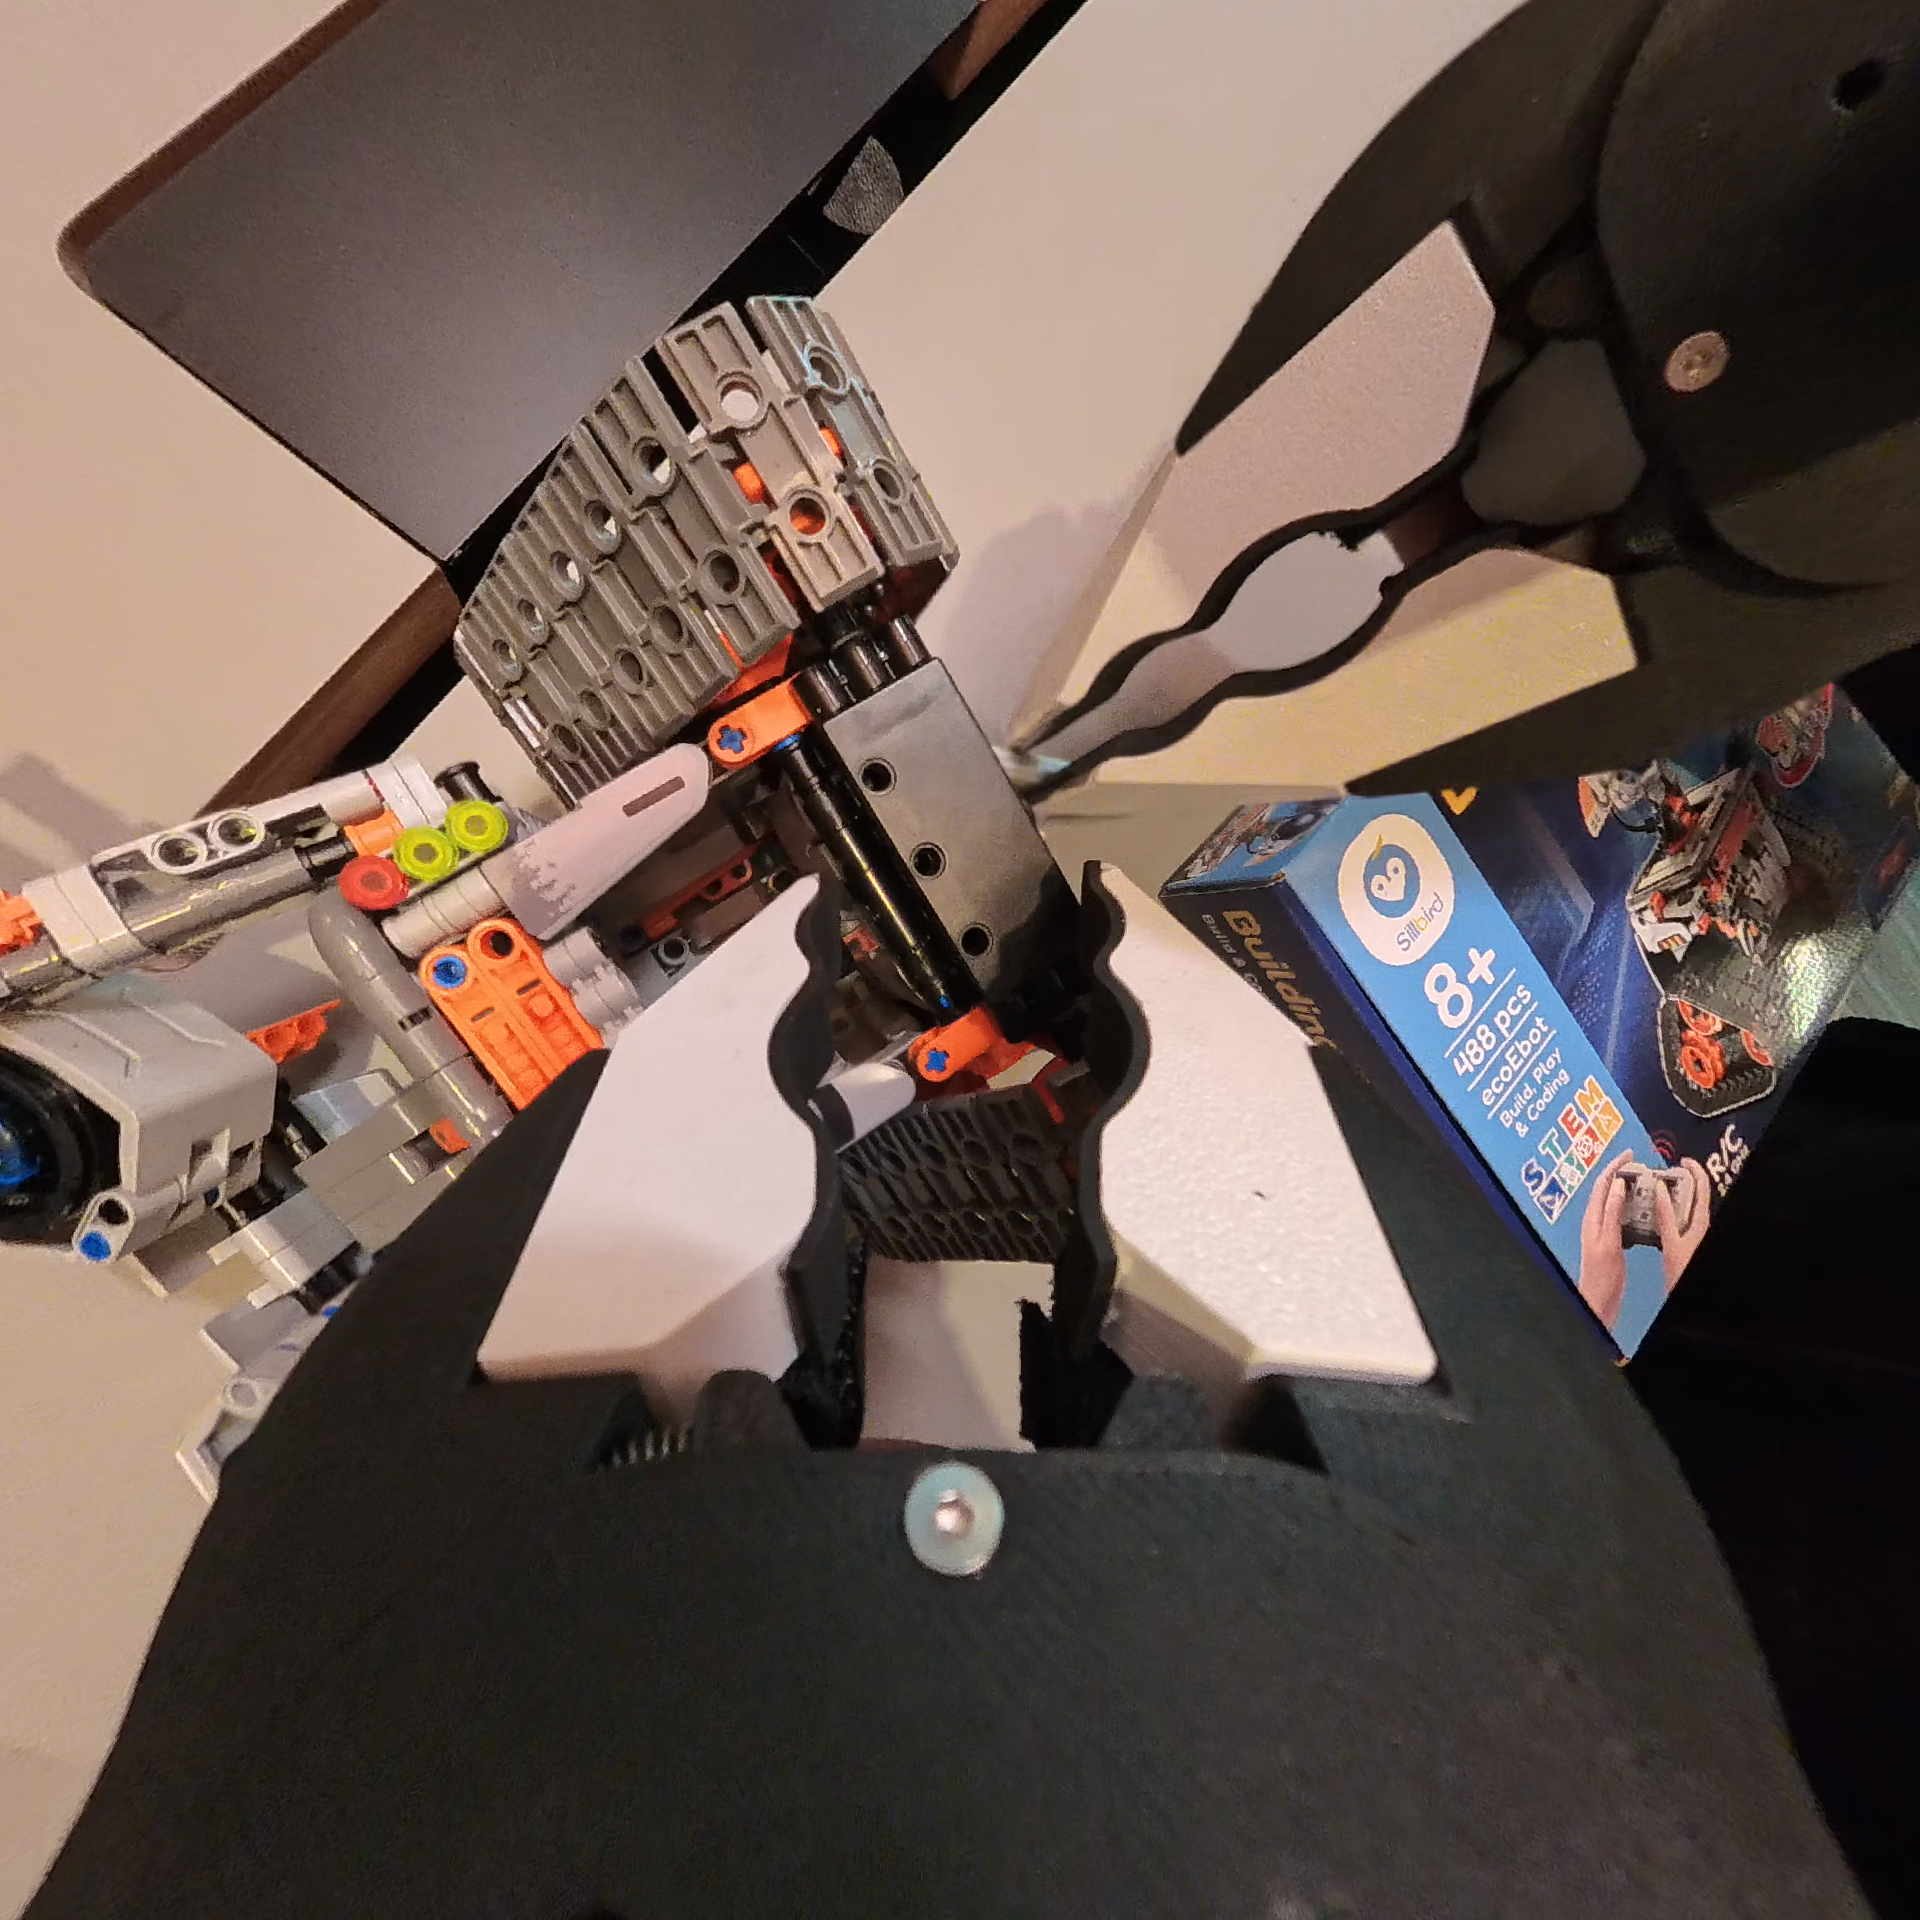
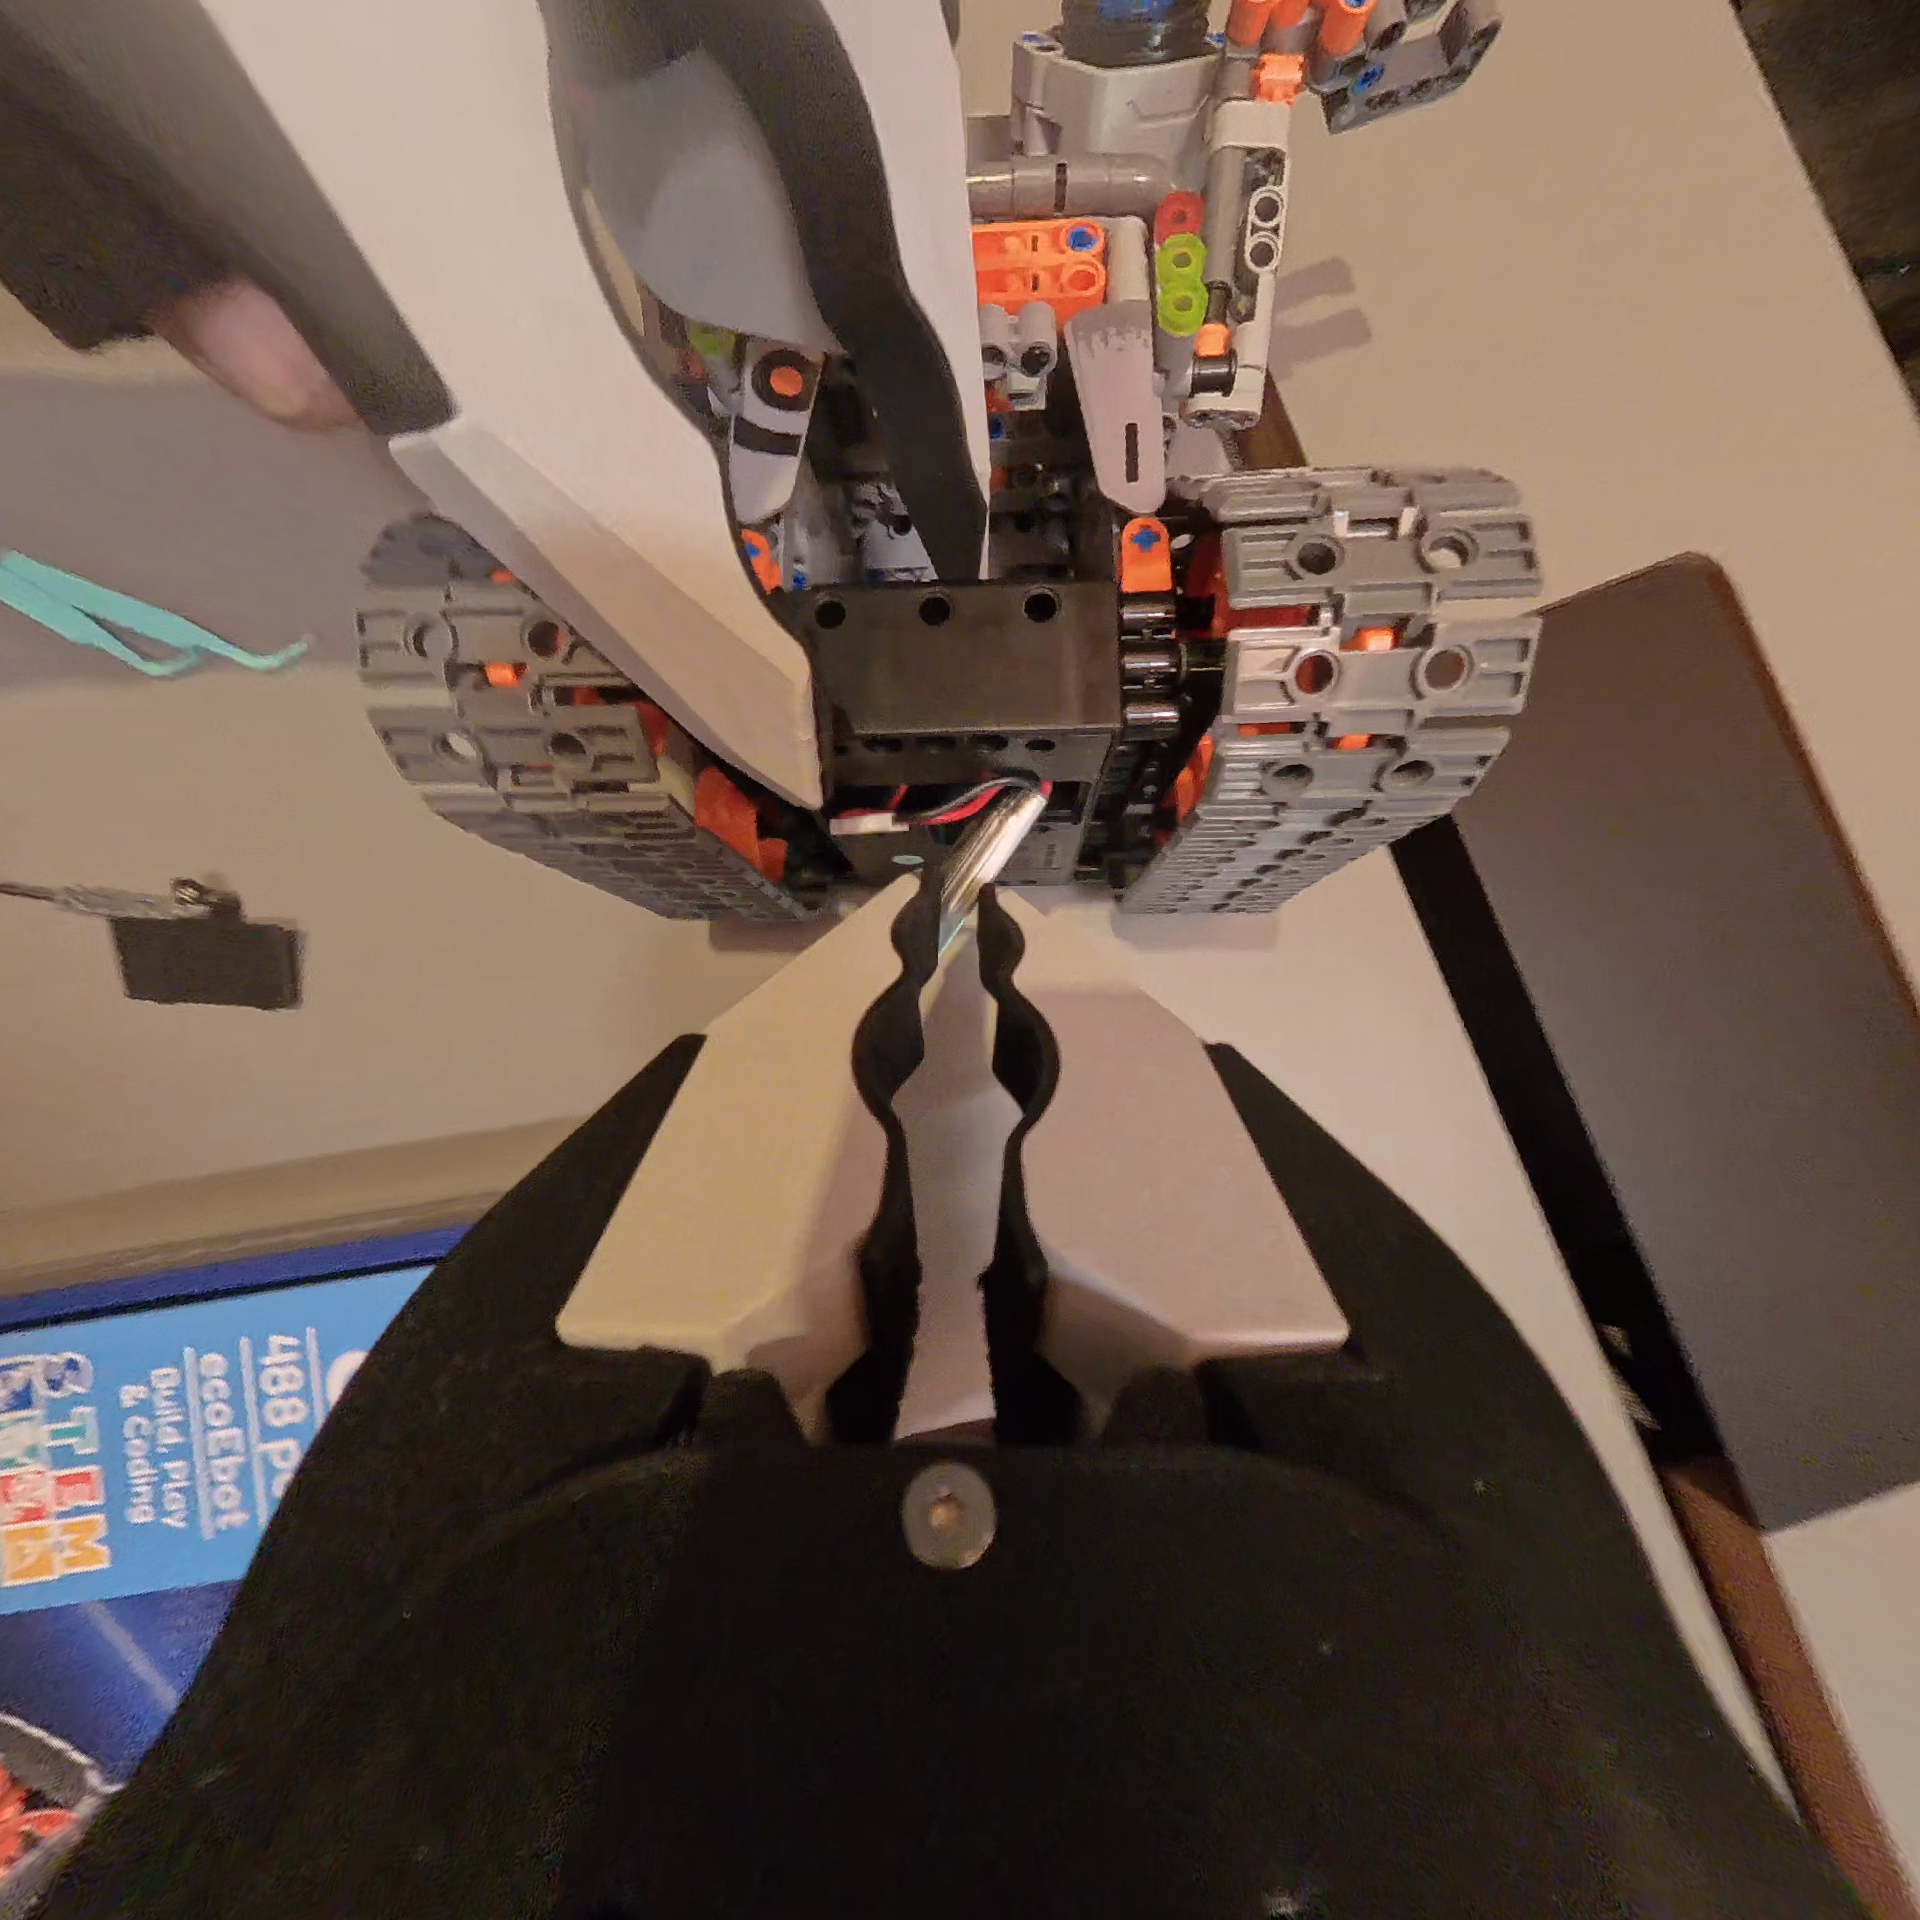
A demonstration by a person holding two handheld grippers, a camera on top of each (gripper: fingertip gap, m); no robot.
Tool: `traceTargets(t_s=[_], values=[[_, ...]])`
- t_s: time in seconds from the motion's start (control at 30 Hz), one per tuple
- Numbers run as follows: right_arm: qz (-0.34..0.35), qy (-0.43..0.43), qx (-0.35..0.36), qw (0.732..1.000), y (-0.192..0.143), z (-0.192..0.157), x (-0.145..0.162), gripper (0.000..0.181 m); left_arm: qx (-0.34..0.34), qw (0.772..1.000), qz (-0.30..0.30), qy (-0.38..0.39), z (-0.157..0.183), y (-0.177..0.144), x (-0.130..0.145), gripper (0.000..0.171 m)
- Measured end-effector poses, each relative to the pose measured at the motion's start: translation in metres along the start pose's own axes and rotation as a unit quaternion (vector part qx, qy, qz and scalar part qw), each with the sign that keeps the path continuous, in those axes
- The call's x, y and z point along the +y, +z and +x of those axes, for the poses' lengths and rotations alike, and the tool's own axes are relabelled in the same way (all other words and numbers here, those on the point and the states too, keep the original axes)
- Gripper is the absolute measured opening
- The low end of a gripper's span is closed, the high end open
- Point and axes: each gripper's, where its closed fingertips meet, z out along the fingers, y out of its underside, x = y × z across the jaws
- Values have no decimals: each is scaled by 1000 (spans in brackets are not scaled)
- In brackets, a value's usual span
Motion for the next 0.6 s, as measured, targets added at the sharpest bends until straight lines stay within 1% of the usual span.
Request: traceTargets(t_s=[0.03,0.1,0.17,0.23,0.27,0.3,0.37,0.47,0.6], values=[[9,19,-11,1000,1,-1,0,4,1,1000,-1,0,0,1,0,45],[34,66,-27,997,2,1,-1,3,0,1000,-1,-1,0,2,-1,45],[71,122,-73,987,2,-5,-5,3,3,1000,0,-3,0,3,-1,46],[108,177,-110,972,2,-5,-9,0,7,1000,4,-9,0,3,-1,46],[142,206,-135,959,-3,-6,-17,0,8,1000,5,-11,0,4,-1,46],[154,226,-143,951,-5,-5,-19,0,7,1000,4,-10,-1,4,-1,46],[142,216,-115,959,2,-3,-13,0,9,1000,3,-10,0,4,-1,46],[135,220,-122,958,15,-8,-5,0,7,1000,-1,-4,1,4,-1,46],[161,213,-137,954,5,-10,2,0,7,1000,6,-9,0,3,0,46]])
